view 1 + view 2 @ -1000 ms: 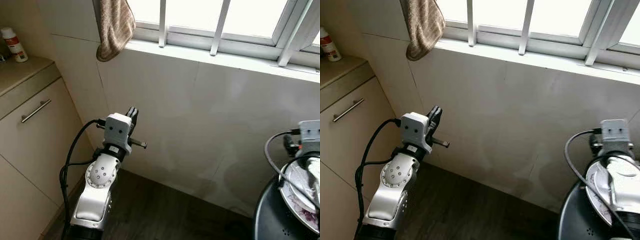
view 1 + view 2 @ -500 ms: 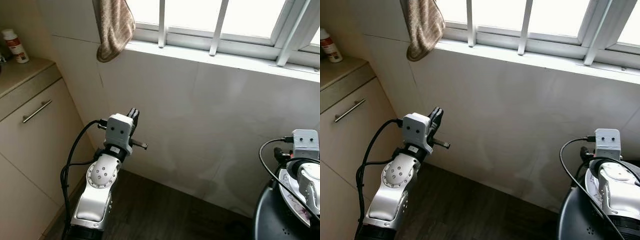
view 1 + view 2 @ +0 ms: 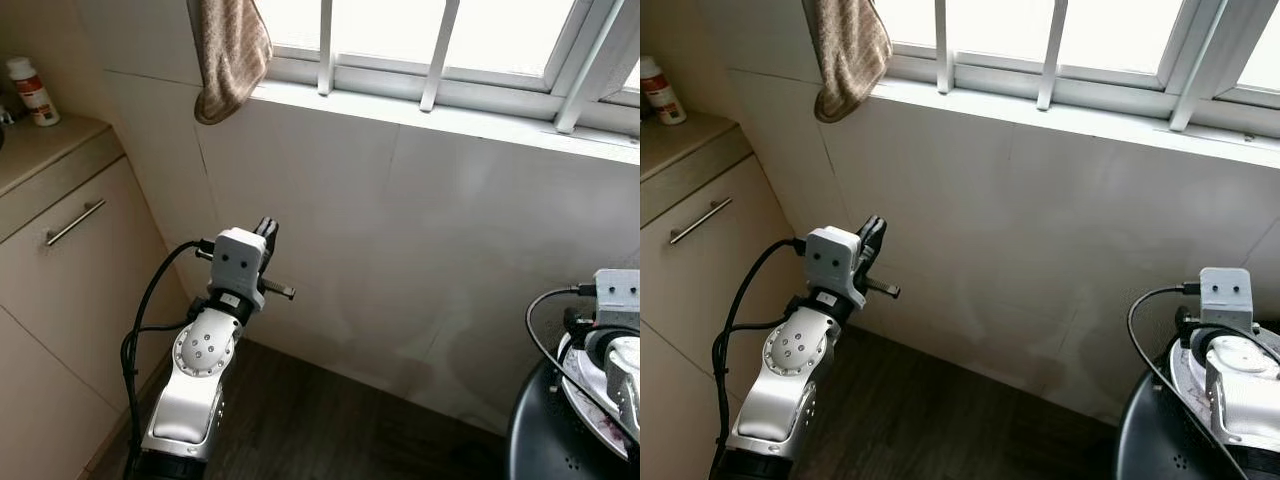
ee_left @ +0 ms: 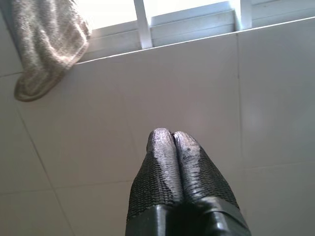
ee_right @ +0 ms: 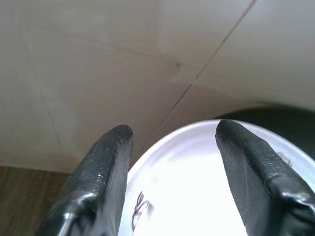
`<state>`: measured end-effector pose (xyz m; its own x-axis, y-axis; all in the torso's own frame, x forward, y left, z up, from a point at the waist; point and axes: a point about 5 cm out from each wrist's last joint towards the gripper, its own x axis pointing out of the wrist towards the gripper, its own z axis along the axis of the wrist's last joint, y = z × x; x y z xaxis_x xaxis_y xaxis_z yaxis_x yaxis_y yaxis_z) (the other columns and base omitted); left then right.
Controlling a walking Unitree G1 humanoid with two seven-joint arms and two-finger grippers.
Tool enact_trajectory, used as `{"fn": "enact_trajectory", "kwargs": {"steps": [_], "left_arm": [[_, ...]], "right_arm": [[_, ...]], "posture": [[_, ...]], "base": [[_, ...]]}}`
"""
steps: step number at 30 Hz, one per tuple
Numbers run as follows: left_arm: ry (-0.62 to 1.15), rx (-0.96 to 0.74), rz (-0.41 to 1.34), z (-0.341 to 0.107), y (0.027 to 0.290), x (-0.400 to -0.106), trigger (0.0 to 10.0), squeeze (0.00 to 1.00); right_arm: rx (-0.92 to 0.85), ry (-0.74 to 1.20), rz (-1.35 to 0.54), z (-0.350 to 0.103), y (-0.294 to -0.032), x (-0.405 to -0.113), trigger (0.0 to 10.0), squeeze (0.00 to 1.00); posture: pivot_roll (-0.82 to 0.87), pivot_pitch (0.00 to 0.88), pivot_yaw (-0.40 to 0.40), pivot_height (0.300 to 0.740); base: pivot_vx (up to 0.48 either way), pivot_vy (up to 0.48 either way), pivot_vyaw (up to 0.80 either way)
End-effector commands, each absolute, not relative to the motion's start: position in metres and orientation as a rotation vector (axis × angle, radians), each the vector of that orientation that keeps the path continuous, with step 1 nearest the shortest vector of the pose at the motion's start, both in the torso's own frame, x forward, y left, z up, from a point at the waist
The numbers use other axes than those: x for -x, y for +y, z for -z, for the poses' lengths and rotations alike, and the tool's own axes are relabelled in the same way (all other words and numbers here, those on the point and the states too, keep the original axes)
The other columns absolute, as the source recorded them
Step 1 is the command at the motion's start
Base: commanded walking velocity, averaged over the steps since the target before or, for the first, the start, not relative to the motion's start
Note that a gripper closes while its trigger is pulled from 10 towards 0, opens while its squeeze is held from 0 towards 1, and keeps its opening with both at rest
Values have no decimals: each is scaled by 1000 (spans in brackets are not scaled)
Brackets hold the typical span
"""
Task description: Kitchen organization
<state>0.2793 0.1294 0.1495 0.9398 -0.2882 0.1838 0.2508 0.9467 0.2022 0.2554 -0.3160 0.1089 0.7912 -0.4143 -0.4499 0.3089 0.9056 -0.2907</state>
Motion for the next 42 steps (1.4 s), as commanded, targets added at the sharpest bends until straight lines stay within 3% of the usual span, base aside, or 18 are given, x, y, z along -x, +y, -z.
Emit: {"fn": "enact_trajectory", "kwargs": {"steps": [1, 3, 4, 5, 6, 11, 12, 13, 14, 15, 16, 34, 35, 36, 42], "left_arm": [[-193, -184, 293, -146, 127, -279, 10000, 0], [-193, -184, 293, -146, 127, -279, 10000, 0], [-192, -184, 293, -146, 127, -279, 10000, 0], [-192, -184, 293, -146, 127, -279, 10000, 0], [-191, -184, 293, -146, 127, -280, 10000, 0], [-189, -183, 295, -145, 126, -280, 10000, 0], [-189, -183, 295, -145, 126, -280, 10000, 0], [-188, -183, 296, -145, 126, -280, 10000, 0], [-188, -183, 296, -145, 126, -280, 10000, 0], [-188, -183, 296, -144, 126, -280, 10000, 0], [-187, -182, 296, -144, 127, -279, 10000, 0], [-182, -186, 305, -142, 125, -279, 10000, 0], [-183, -186, 304, -142, 125, -280, 10000, 0], [-183, -186, 303, -142, 125, -280, 10000, 0], [-182, -184, 298, -143, 125, -280, 10000, 0]], "right_arm": [[213, 530, 387, -109, -313, -256, 7333, 0], [214, 531, 388, -109, -313, -256, 7333, 0], [216, 533, 391, -107, -314, -256, 4196, 0], [217, 533, 394, -107, -315, -256, 2667, 0], [217, 531, 397, -107, -316, -255, 0, 0], [253, 528, 420, -108, -319, -254, 0, 0], [273, 534, 439, -108, -321, -254, 4980, 0], [280, 536, 445, -108, -321, -254, 4980, 0], [284, 538, 448, -108, -321, -254, 7725, 0], [286, 538, 450, -108, -321, -254, 7725, 0], [288, 540, 454, -107, -321, -254, 10000, 0], [177, 560, 448, -96, -309, -253, 10000, 0], [174, 552, 450, -97, -309, -253, 1647, 0], [177, 548, 453, -98, -309, -253, 157, 0], [308, 460, 490, -112, -312, -255, 0, 0]], "posture": [[94, 0, -50, 740], [94, 0, -50, 740], [95, 0, -49, 740], [95, 0, -49, 740], [95, 0, -49, 740], [95, 0, -50, 740], [96, 0, -50, 740], [96, 0, -50, 740], [97, 0, -50, 740], [97, 0, -50, 740], [96, 0, -49, 740], [93, 0, -47, 740], [96, 0, -49, 740], [96, 0, -49, 740], [95, 0, -51, 740]], "base": [[0, 0, 0], [0, 0, 0], [0, 0, 0], [0, 0, 0], [0, 0, 0], [0, 0, 0], [0, 0, 0], [0, 0, 0], [0, 0, 0], [0, 0, 0], [0, 0, 0], [0, 0, 0], [0, 0, 0], [0, 0, 0], [0, 0, 0]]}}
